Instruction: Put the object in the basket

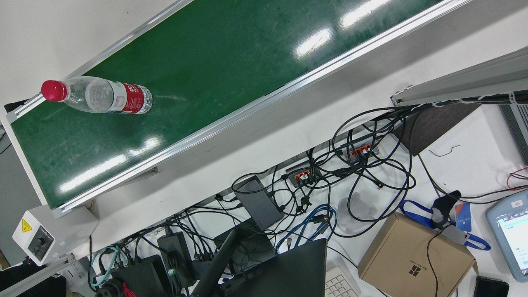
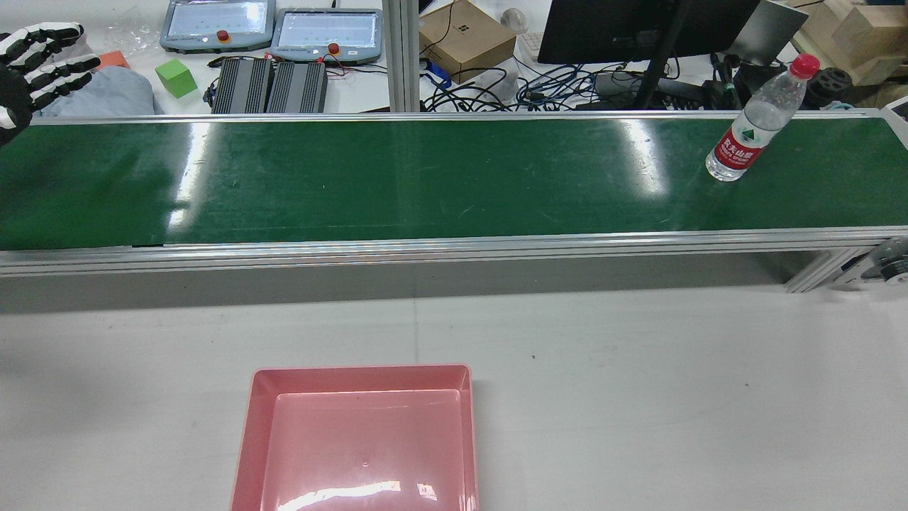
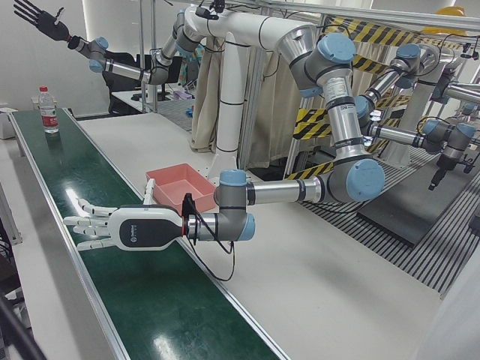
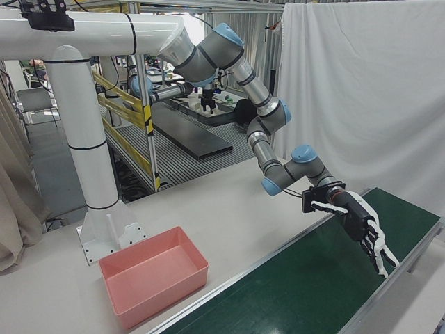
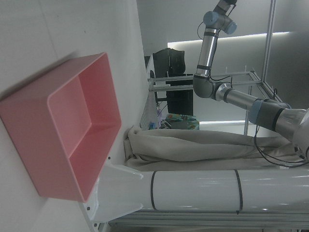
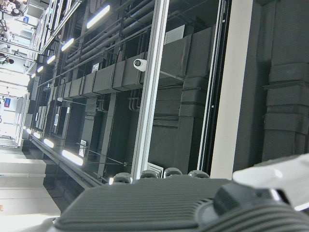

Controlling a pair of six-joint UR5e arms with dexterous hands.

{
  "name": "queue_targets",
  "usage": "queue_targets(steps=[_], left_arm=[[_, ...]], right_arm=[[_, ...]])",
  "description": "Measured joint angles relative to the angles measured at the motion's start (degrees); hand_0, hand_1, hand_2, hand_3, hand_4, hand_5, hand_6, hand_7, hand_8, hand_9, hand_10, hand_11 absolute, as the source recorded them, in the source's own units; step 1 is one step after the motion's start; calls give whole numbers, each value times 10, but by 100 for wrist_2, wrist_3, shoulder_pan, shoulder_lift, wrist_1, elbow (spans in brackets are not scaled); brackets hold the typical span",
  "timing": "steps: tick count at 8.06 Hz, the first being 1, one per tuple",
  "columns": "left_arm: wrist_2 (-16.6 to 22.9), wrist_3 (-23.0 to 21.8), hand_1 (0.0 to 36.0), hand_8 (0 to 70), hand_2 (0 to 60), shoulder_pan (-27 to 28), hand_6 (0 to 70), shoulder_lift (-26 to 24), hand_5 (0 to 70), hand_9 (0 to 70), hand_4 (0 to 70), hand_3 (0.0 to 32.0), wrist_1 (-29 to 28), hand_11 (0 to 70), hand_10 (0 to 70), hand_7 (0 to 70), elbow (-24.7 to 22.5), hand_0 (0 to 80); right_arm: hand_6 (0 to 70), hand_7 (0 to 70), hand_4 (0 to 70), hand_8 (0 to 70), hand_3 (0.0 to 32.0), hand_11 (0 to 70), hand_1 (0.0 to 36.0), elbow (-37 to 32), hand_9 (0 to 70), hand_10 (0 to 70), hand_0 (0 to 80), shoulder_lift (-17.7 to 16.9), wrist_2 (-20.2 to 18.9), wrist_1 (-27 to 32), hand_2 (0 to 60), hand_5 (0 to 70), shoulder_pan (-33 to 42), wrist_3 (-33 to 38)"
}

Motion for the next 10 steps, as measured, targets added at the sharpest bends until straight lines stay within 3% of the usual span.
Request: queue_targets(steps=[10], left_arm=[[0,0,0,102,0,1,34,0,269,109,45,98,0,40,24,30,-8,499]], right_arm=[[0,0,0,0,0,0,0,3,0,0,0,0,0,0,0,0,0,5]])
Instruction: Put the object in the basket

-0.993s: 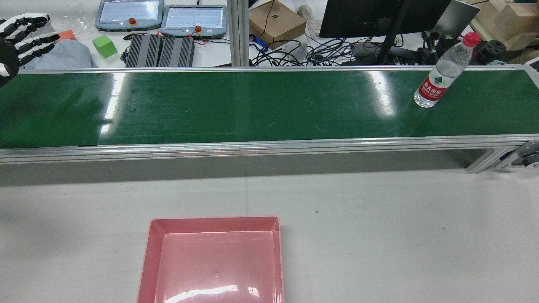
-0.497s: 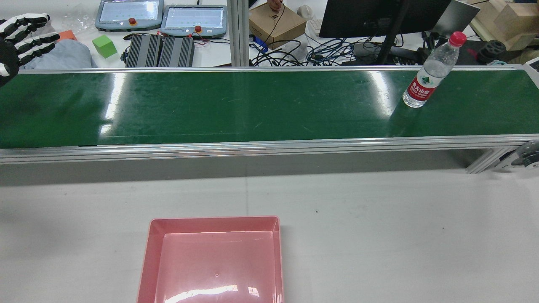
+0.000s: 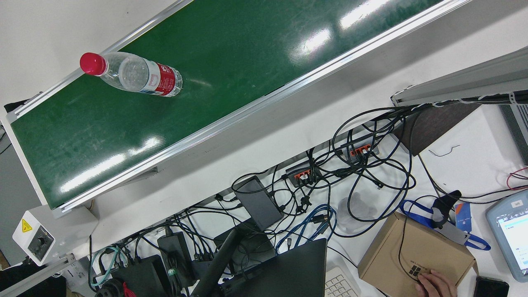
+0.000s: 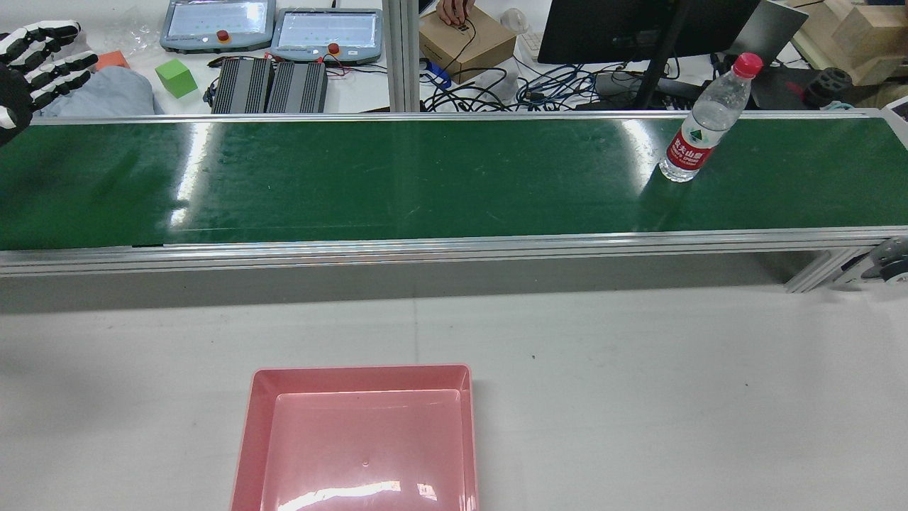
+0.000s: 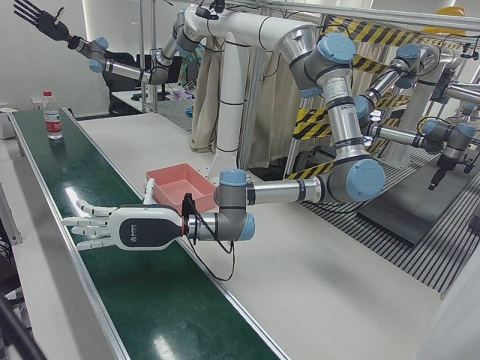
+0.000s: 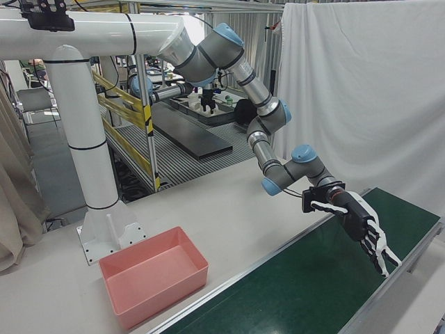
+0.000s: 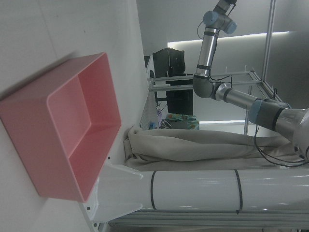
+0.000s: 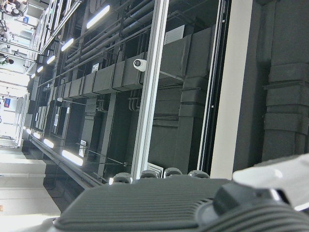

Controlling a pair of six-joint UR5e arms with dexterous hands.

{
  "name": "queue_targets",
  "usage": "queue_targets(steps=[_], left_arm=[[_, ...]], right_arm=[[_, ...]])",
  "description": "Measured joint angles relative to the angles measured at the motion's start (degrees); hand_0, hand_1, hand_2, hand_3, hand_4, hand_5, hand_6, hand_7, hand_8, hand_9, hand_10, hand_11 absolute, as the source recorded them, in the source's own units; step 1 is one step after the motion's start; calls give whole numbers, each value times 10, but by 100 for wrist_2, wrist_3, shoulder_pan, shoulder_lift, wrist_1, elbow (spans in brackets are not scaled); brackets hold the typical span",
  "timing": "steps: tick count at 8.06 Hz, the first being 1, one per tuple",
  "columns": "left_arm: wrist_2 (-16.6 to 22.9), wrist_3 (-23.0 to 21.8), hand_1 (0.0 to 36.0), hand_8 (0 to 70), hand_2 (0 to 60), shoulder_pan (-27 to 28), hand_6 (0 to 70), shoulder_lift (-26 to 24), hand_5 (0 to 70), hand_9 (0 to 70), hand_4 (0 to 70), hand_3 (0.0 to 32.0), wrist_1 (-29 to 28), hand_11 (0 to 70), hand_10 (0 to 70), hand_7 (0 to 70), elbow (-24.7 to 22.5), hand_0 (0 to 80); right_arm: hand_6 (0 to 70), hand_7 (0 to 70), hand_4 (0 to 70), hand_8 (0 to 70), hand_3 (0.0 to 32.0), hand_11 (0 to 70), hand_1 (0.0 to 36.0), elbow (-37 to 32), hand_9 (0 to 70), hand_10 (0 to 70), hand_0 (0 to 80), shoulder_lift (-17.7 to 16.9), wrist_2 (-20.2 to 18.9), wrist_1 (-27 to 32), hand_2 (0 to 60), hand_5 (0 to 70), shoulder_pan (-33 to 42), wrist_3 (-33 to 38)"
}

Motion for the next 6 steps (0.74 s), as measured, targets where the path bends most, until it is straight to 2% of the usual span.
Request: queue_targets(steps=[3,6], left_arm=[[0,0,0,103,0,-5,33,0,267,112,45,100,3,41,25,29,5,497],[0,0,0,120,0,-3,47,0,275,122,82,90,8,52,34,37,6,505]], right_arm=[[0,0,0,0,0,0,0,-3,0,0,0,0,0,0,0,0,0,0],[0,0,0,0,0,0,0,-3,0,0,0,0,0,0,0,0,0,0]])
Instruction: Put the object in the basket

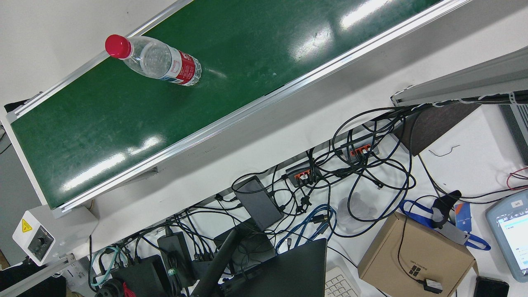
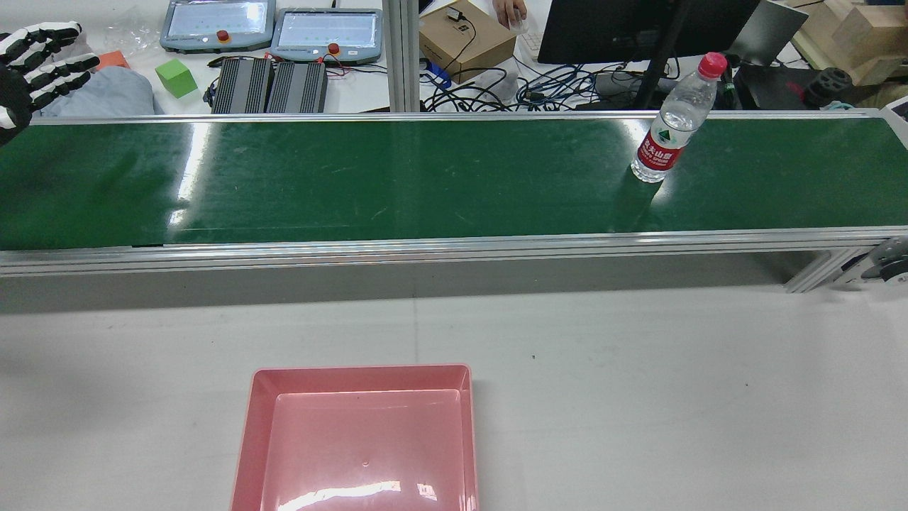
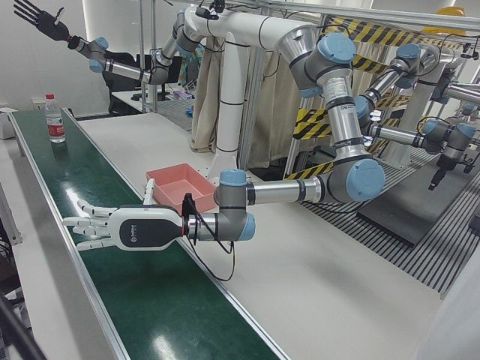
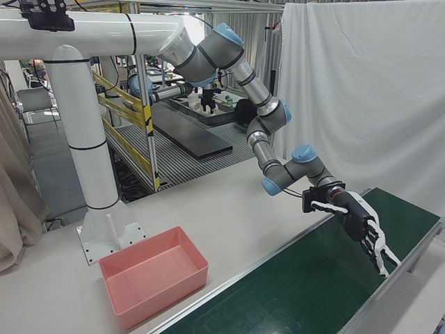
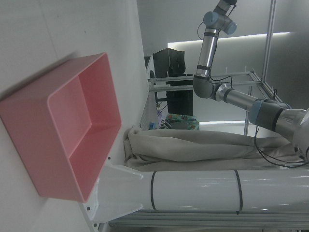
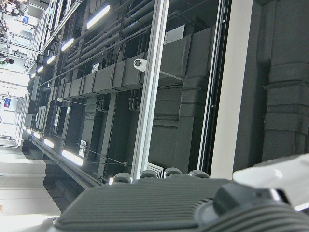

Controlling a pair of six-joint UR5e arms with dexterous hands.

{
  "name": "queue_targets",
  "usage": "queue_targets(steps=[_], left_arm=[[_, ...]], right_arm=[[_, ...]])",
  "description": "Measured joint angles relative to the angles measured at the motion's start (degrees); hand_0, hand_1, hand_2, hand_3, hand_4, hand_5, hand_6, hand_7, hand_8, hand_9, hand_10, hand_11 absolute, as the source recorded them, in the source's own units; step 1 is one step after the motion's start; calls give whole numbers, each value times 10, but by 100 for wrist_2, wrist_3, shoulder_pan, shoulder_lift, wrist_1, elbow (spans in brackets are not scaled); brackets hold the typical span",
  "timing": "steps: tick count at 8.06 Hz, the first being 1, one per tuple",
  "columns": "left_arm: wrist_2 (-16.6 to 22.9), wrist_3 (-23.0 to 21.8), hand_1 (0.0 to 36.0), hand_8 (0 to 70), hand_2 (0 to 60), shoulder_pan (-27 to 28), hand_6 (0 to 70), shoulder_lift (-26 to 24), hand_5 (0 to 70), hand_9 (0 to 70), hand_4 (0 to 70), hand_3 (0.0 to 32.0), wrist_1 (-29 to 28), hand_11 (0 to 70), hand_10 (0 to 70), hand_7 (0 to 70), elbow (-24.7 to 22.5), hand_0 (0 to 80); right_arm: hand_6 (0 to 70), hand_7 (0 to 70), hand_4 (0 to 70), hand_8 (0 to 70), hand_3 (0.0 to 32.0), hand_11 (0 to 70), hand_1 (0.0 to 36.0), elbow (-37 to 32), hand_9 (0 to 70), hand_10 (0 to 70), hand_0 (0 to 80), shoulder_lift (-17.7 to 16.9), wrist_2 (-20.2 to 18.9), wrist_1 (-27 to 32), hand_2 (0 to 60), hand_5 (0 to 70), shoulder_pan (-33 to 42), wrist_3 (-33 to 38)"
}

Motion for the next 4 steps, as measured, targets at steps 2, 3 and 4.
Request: queue_targets(steps=[2,3,4], left_arm=[[0,0,0,120,0,16,48,0,277,121,82,86,6,58,38,38,2,503],[0,0,0,124,0,34,48,0,277,127,83,86,5,60,39,37,11,501],[0,3,0,123,0,53,50,0,275,127,82,84,3,60,39,38,32,500]], right_arm=[[0,0,0,0,0,0,0,0,0,0,0,0,0,0,0,0,0,0],[0,0,0,0,0,0,0,0,0,0,0,0,0,0,0,0,0,0],[0,0,0,0,0,0,0,0,0,0,0,0,0,0,0,0,0,0]])
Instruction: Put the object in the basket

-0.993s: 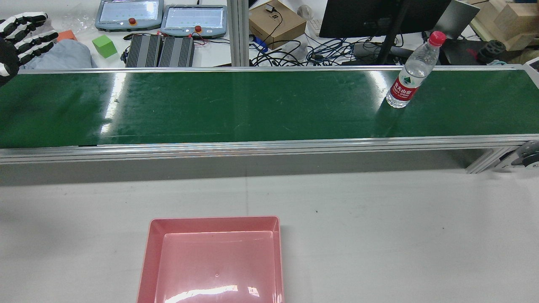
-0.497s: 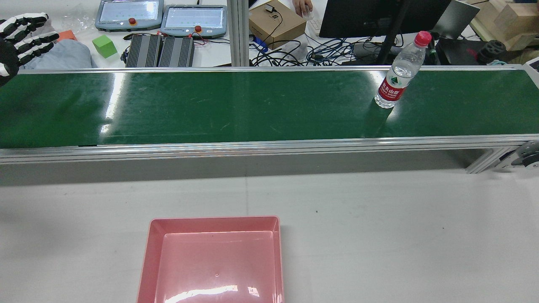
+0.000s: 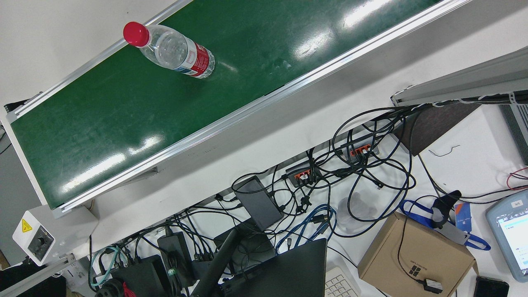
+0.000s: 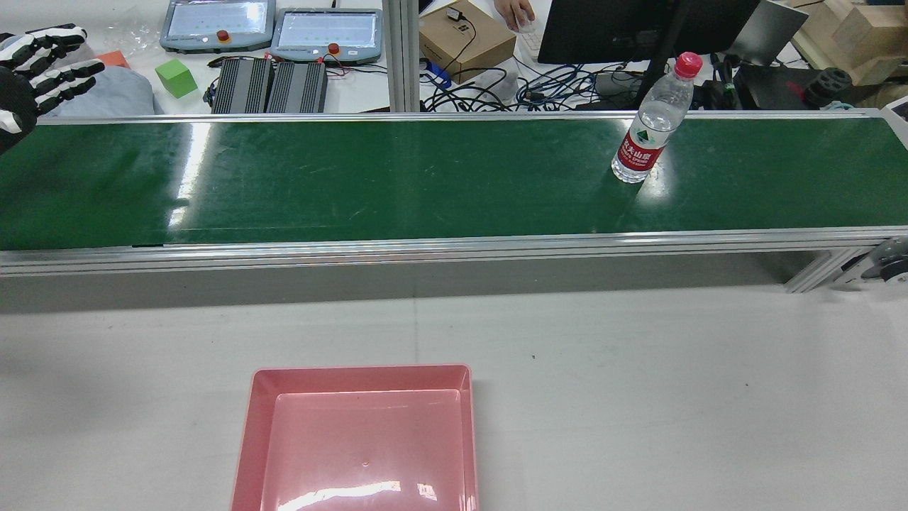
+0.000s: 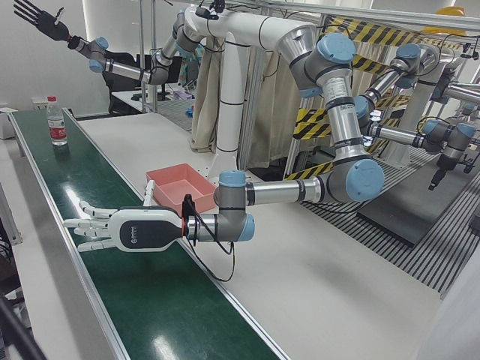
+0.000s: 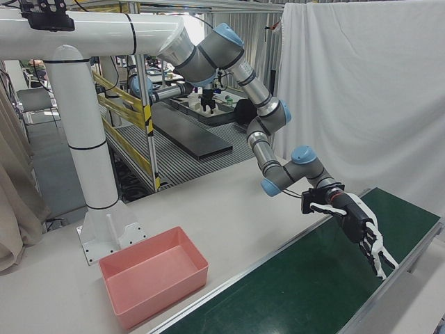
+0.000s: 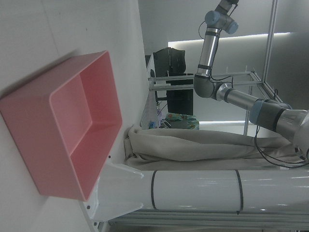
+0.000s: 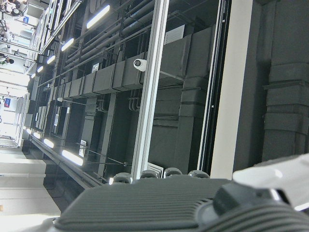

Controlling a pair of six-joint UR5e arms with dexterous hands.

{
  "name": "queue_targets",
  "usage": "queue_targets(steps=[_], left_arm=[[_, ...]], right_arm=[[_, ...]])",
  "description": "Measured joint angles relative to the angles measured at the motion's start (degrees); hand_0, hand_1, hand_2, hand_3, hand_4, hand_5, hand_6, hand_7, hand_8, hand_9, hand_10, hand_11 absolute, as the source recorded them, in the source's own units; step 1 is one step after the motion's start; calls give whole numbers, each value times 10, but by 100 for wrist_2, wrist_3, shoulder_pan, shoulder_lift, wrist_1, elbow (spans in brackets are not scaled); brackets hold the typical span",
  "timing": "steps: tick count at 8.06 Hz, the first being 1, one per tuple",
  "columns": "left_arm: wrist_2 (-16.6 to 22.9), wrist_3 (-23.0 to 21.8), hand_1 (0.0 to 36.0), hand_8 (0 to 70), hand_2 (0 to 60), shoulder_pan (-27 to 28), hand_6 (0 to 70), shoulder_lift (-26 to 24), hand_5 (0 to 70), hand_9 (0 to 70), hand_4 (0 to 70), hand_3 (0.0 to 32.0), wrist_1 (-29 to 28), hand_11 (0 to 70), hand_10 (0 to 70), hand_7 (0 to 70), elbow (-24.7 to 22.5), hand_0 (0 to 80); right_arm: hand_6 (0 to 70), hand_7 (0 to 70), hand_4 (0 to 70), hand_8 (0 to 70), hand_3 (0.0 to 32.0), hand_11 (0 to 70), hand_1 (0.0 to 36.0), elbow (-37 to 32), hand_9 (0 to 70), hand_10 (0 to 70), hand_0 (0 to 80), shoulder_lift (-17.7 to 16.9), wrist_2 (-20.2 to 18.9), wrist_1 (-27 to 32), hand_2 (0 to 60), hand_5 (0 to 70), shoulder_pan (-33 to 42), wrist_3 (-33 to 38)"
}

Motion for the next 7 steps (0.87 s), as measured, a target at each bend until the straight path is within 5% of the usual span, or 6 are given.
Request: queue_targets(steps=[7], left_arm=[[-9,39,0,107,0,0,37,34,257,118,45,102,-35,53,33,34,101,497]], right_arm=[[0,0,0,0,0,0,0,0,0,0,0,0,0,0,0,0,2,-5]])
